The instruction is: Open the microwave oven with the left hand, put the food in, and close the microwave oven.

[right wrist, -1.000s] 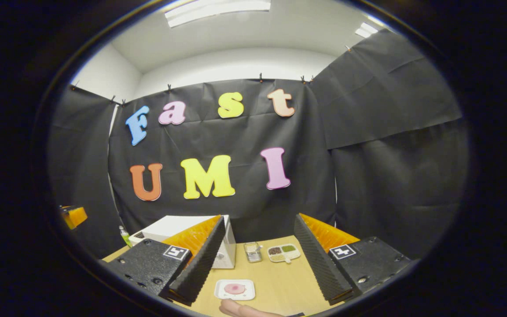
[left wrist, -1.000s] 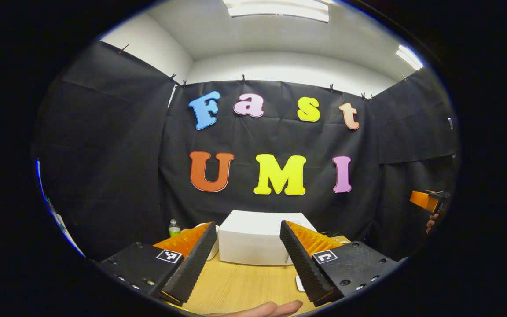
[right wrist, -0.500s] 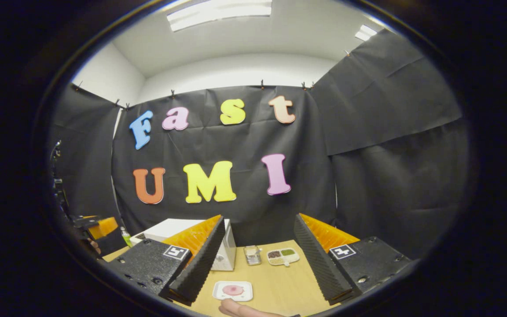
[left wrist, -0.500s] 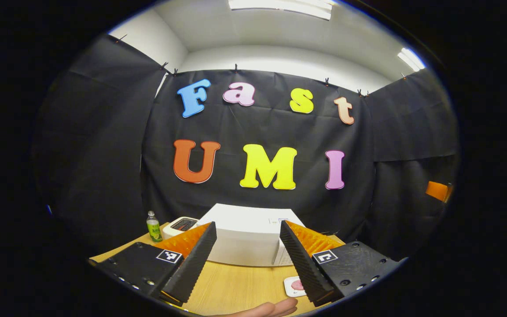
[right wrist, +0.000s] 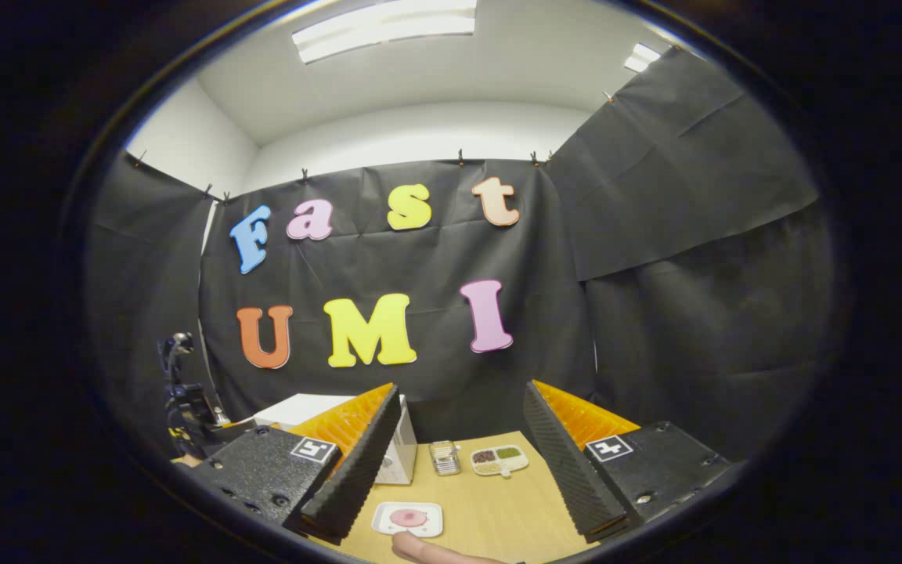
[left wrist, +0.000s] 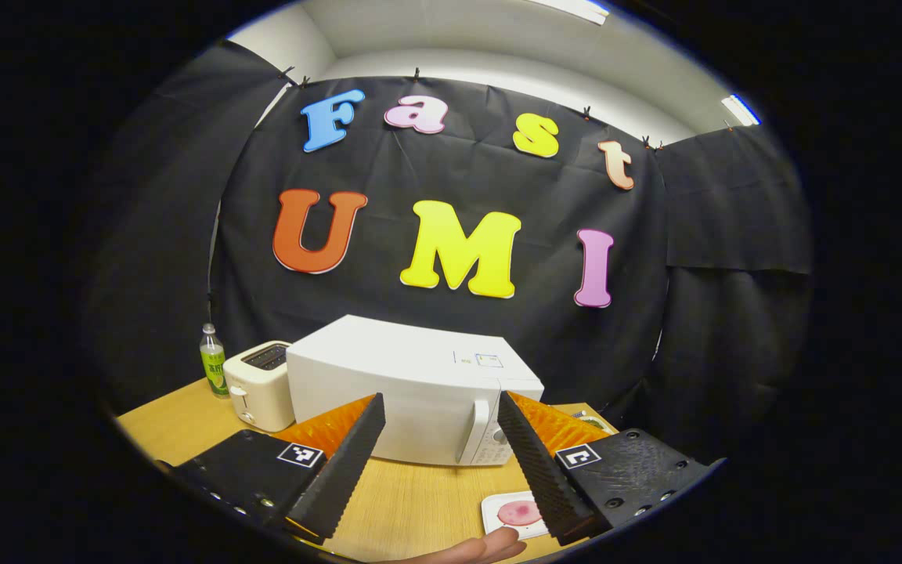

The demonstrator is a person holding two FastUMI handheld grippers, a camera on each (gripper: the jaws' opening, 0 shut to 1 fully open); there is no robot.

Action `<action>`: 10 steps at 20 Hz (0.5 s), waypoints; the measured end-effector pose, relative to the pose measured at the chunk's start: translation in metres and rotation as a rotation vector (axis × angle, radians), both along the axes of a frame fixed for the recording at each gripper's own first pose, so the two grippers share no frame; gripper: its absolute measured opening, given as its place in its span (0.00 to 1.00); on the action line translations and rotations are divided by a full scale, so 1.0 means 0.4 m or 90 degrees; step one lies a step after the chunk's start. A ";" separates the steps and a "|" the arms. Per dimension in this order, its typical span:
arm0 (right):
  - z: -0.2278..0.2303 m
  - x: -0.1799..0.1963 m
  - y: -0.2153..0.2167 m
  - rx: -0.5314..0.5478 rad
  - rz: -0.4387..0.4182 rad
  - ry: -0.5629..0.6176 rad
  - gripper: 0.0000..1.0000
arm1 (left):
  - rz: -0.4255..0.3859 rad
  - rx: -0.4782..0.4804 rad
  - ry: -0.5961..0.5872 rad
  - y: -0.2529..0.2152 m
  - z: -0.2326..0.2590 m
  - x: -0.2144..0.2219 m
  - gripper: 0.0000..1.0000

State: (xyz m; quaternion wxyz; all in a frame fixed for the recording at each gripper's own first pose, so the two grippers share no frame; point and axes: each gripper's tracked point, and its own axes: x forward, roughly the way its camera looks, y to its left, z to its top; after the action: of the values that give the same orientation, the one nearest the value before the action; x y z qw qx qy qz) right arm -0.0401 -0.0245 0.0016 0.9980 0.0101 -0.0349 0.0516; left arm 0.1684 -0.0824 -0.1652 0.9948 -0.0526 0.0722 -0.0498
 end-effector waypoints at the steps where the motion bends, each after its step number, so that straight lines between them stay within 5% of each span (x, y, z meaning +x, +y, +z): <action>1: -0.002 0.004 -0.008 0.001 0.001 0.001 1.00 | 0.003 0.005 0.009 -0.006 -0.037 0.025 0.92; 6: 0.001 0.021 -0.046 -0.014 0.000 -0.005 1.00 | -0.002 0.040 0.016 -0.043 -0.188 0.143 0.92; 7: 0.005 0.021 -0.056 -0.019 -0.002 -0.010 0.92 | -0.005 0.038 0.020 -0.052 -0.218 0.163 0.92; 8: 0.008 0.022 -0.066 -0.021 -0.005 -0.015 1.00 | -0.015 0.031 0.029 -0.072 -0.248 0.176 0.92; 10: 0.003 0.021 -0.084 -0.021 -0.004 -0.017 1.00 | -0.013 0.037 0.024 -0.089 -0.288 0.208 0.92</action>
State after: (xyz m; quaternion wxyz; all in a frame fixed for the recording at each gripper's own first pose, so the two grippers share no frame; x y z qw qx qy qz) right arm -0.0318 -0.0581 0.0027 0.9976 -0.0070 -0.0472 0.0494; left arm 0.2516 -0.1178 -0.2804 0.9937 -0.0235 0.0932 -0.0569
